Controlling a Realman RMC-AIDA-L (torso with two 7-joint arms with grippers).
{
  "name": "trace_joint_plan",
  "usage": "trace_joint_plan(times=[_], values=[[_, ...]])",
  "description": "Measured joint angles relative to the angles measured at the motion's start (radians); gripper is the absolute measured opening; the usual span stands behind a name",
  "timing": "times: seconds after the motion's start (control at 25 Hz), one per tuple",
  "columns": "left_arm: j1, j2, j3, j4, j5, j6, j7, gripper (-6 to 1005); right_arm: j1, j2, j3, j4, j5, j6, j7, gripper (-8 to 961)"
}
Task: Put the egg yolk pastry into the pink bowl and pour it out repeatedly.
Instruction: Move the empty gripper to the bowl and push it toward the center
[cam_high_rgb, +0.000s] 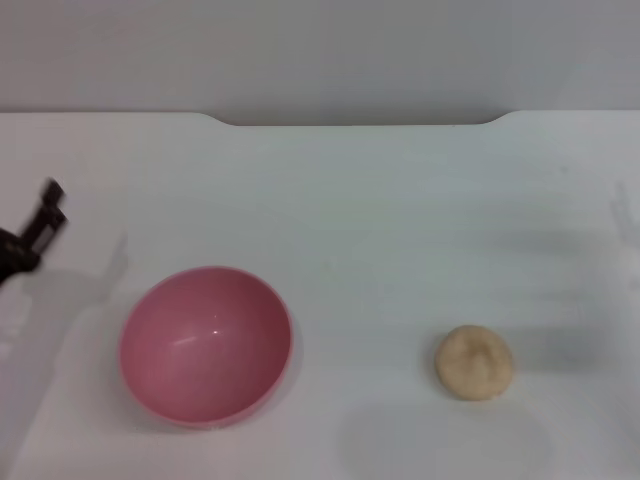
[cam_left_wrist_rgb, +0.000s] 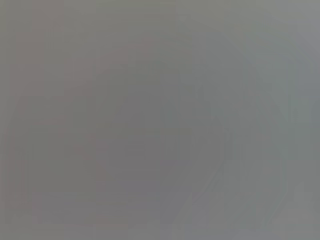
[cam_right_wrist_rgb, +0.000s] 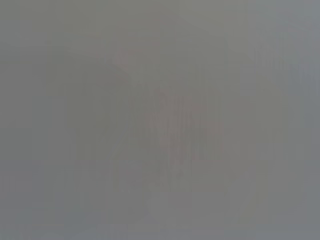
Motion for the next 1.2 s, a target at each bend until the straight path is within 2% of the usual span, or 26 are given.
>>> trace_joint_plan(times=[0.04,0.12,0.28,0.36,0.44,0.56,0.68,0.72,0.76,0.8,1.0,1.08,1.2], values=[[-0.011,0.007,-0.029,0.048,0.004,-0.016,-0.17,828,0.0,0.0,0.0,0.0,-0.001,0.0,0.0,654],[-0.014,0.008,-0.029,0.066,0.005,-0.027,-0.206,828,0.0,0.0,0.0,0.005,-0.002,0.0,0.0,654],[-0.044,0.014,-0.019,0.185,0.005,-0.124,-0.447,828,0.0,0.0,-0.002,0.015,-0.003,0.0,0.0,654],[-0.058,0.021,0.027,0.27,0.01,-0.205,-0.621,828,0.0,0.0,-0.002,0.019,-0.003,0.0,0.0,654],[-0.066,0.033,0.115,0.383,0.041,-0.31,-0.812,828,0.0,0.0,-0.003,0.021,-0.003,0.0,0.0,654],[-0.068,0.066,0.27,0.556,0.143,-0.446,-1.077,828,0.0,0.0,-0.008,0.022,-0.003,0.0,0.0,654],[-0.069,0.108,0.368,0.71,0.312,-0.482,-1.323,827,0.0,0.0,-0.009,0.023,-0.003,0.0,0.0,654],[-0.068,0.13,0.384,0.815,0.485,-0.467,-1.535,827,-0.001,0.0,-0.009,0.023,-0.003,0.0,0.0,654],[-0.068,0.13,0.384,0.815,0.485,-0.467,-1.535,827,-0.001,0.0,-0.009,0.023,-0.003,0.0,0.0,654],[-0.067,0.138,0.384,0.855,0.544,-0.456,-1.61,827,-0.001,0.0,-0.009,0.023,-0.003,0.0,0.0,654],[-0.058,0.18,0.381,1.088,0.854,-0.248,-2.004,827,-0.003,0.001,-0.009,0.023,-0.003,0.0,0.0,654],[-0.053,0.182,0.382,1.196,0.954,-0.159,-2.11,827,-0.002,0.001,-0.008,0.023,-0.003,0.0,0.0,654],[-0.044,0.158,0.382,1.363,1.129,-0.027,-2.216,827,0.002,0.0,-0.008,0.023,-0.003,0.0,0.0,655]])
